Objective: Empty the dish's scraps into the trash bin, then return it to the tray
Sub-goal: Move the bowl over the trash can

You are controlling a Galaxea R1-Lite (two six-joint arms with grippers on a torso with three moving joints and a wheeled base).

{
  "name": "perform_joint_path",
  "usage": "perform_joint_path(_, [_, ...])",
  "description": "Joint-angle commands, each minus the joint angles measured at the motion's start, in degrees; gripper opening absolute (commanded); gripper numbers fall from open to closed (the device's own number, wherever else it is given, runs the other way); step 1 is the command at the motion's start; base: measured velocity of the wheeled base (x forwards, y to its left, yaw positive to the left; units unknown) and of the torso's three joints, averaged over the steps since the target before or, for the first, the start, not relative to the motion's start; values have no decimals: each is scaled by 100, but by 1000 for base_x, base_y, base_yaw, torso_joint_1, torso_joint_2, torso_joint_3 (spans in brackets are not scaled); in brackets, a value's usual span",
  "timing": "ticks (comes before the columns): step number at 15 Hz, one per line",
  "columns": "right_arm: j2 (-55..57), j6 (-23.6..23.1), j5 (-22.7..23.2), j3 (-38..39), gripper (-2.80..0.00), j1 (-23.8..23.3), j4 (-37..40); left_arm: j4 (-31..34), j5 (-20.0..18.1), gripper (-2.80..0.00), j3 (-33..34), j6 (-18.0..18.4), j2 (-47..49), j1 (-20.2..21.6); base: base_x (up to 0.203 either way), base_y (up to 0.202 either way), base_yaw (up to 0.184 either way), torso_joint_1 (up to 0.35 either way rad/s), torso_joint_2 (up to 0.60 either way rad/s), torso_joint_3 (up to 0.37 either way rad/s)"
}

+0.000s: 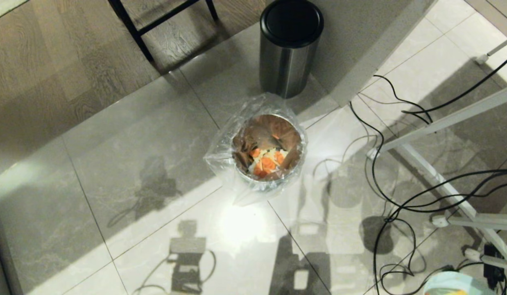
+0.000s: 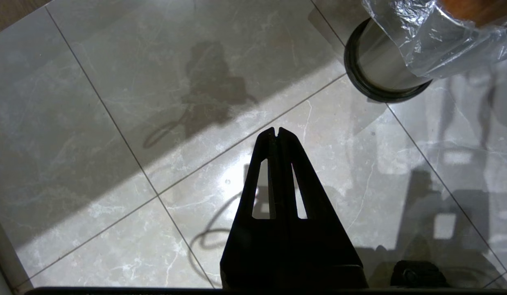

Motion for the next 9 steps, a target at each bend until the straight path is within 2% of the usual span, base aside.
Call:
perform_joint_path(1, [410, 6, 3, -240, -280, -65, -65, -4, 2, -280, 0, -3, 6, 0, 0, 0, 0, 0, 0, 0])
perform_joint_path(6, [1417, -1, 11, -1209, -280, -507, -212, -4, 2, -280, 0, -3, 6, 0, 0, 0, 0, 0, 0, 0])
perform_joint_path(9, [1716, 30, 4, -1610, -280, -585, -206, -4, 2, -280, 0, -11, 6, 0, 0, 0, 0, 0, 0, 0])
